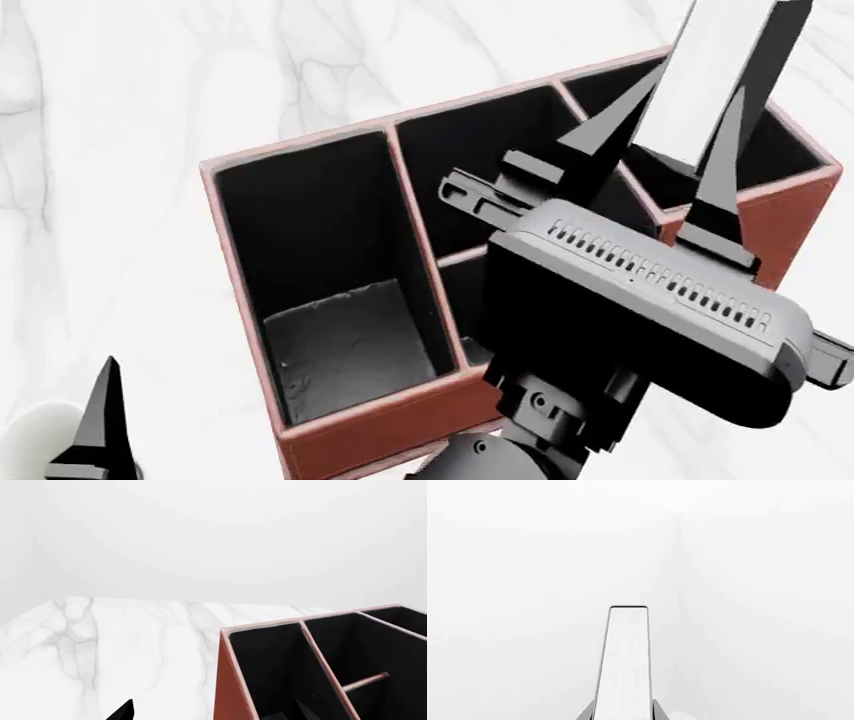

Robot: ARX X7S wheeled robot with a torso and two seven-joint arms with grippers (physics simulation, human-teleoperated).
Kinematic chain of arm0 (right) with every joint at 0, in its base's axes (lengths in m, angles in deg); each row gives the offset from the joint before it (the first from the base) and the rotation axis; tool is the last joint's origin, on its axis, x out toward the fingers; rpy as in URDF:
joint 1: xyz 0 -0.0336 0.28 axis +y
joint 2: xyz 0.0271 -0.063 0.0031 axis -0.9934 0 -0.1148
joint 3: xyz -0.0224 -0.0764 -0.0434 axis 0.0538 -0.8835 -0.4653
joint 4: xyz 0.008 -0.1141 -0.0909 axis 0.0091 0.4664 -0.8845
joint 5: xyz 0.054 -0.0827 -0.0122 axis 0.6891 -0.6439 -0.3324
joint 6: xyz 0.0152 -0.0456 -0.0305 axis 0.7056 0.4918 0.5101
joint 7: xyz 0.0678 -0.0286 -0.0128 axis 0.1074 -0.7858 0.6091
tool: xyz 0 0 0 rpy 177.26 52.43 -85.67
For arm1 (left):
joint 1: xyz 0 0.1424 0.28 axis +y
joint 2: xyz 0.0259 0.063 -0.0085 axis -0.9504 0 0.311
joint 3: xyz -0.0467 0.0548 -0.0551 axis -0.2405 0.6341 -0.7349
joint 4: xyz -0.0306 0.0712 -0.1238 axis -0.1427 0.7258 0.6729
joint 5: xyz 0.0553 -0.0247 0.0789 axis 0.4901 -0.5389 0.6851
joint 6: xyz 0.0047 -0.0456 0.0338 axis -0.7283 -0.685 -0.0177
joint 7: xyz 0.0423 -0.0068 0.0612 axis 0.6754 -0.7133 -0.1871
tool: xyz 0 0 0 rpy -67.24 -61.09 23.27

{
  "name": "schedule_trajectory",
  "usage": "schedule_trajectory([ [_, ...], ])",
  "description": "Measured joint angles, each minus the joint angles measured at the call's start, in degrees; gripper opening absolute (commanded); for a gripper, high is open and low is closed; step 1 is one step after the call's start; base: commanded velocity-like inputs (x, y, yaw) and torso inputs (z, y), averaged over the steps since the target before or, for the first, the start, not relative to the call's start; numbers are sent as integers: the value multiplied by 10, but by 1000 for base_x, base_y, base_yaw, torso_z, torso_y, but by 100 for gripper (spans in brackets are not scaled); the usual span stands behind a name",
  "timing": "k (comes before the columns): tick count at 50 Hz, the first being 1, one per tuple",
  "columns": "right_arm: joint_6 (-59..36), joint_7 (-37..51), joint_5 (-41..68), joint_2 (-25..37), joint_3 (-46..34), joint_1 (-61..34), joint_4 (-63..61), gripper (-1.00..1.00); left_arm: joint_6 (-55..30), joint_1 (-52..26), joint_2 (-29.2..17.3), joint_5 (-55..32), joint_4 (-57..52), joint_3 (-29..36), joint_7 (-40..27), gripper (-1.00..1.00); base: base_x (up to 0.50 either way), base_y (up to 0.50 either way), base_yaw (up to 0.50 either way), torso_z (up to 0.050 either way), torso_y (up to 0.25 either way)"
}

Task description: Pick up the book and place it in the left compartment of the caddy.

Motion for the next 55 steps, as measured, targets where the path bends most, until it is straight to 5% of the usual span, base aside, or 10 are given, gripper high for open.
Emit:
schedule_trajectory([
  [55, 28, -275, 299, 66, 42, 2, -58, -100, 8, 1, -15, -10, 0, 10, -17, 100, 0, 0, 0, 0, 1],
])
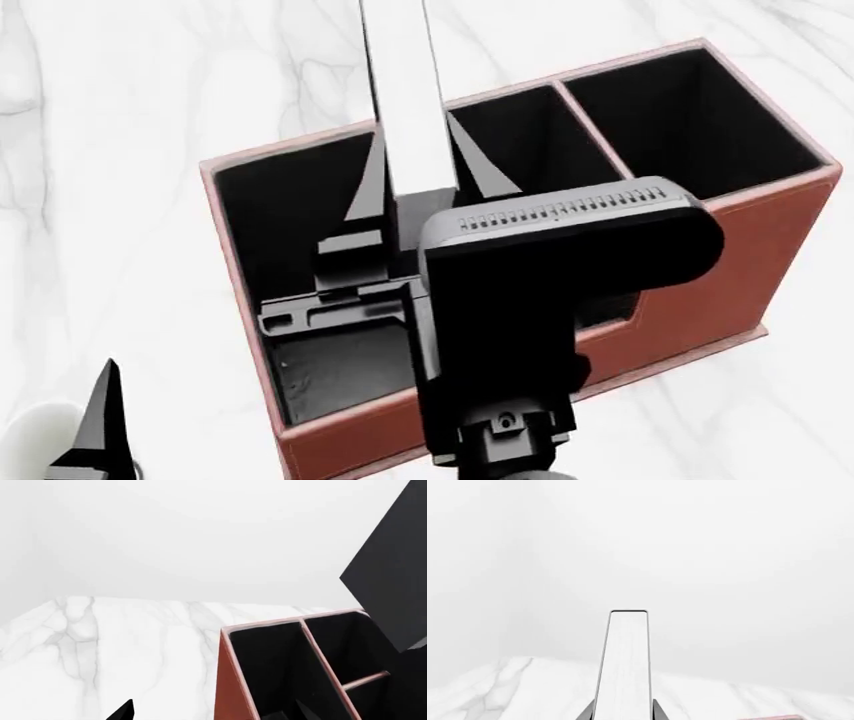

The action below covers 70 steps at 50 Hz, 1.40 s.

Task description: Pick up the book and place it in the left compartment of the caddy.

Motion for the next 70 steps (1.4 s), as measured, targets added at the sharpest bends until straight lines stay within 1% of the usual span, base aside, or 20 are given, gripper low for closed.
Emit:
schedule_trajectory([
  [35, -69, -51, 124, -7, 5, -40, 60, -100, 4, -1, -9, -10, 0, 1, -10, 100, 0, 0, 0, 0, 1],
  [49, -61, -80, 131, -19, -3, -44, 107, -100, 7, -1, -11, -14, 1, 0, -13, 100, 0, 0, 0, 1, 1],
  [70, -38, -110, 108, -27, -21, -40, 164, -100, 10, -2, -15, -19, 3, 0, -17, 100, 0, 0, 0, 0, 1],
])
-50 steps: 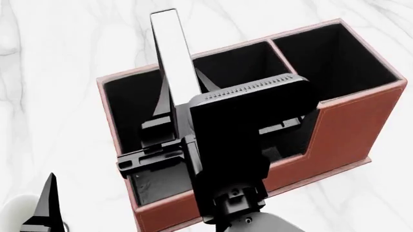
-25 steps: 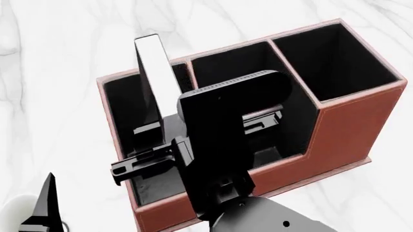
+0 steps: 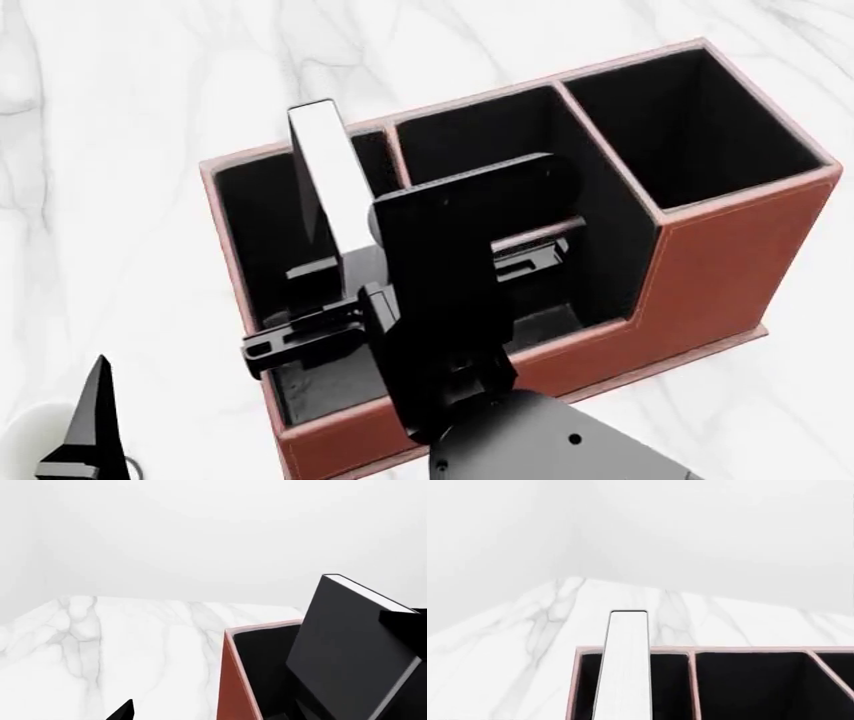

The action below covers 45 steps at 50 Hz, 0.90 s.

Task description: Pick up the book and place it in the left compartment of the caddy.

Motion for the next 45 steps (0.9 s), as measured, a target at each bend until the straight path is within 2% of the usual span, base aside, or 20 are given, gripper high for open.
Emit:
schedule_trajectory([
  [45, 44, -25, -34, -10, -21, 19, 71, -100, 7, 0, -8, -8, 2, 2, -7, 100, 0, 0, 0, 0, 2],
])
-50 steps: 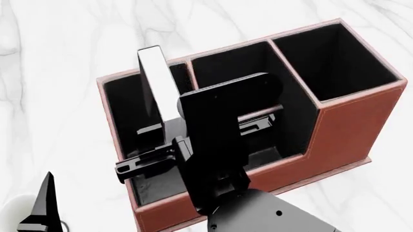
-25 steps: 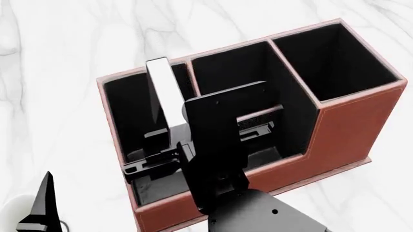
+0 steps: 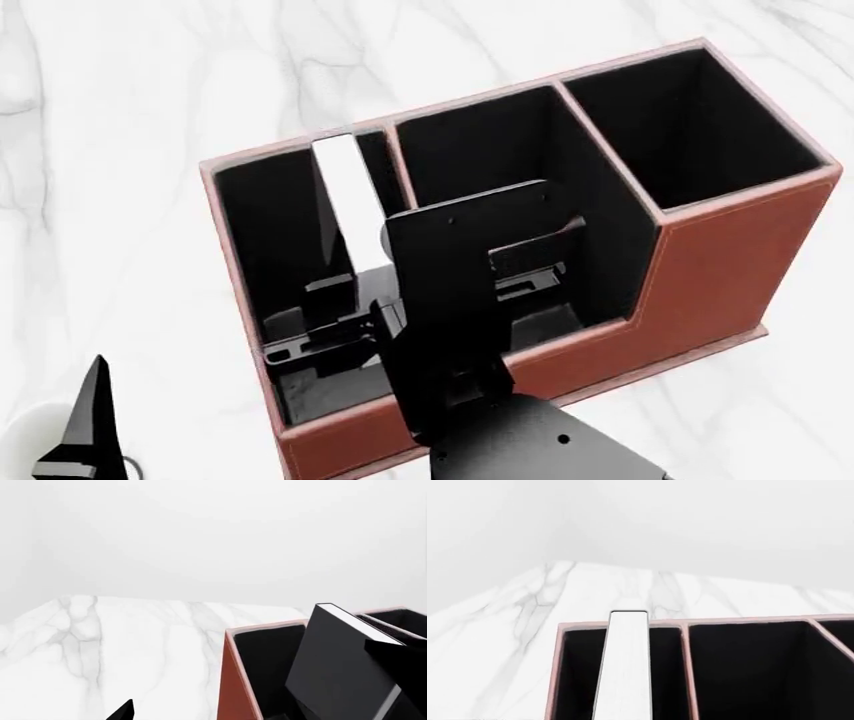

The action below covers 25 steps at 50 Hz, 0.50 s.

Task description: Pick up the book and place it in the left compartment of the caddy.

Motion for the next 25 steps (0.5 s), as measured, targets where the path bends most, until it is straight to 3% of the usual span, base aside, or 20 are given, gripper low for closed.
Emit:
schedule_trajectory([
  [25, 28, -16, -24, -6, -15, 9, 45, -100, 3, -2, -4, -3, 3, 3, -3, 100, 0, 0, 0, 0, 1],
])
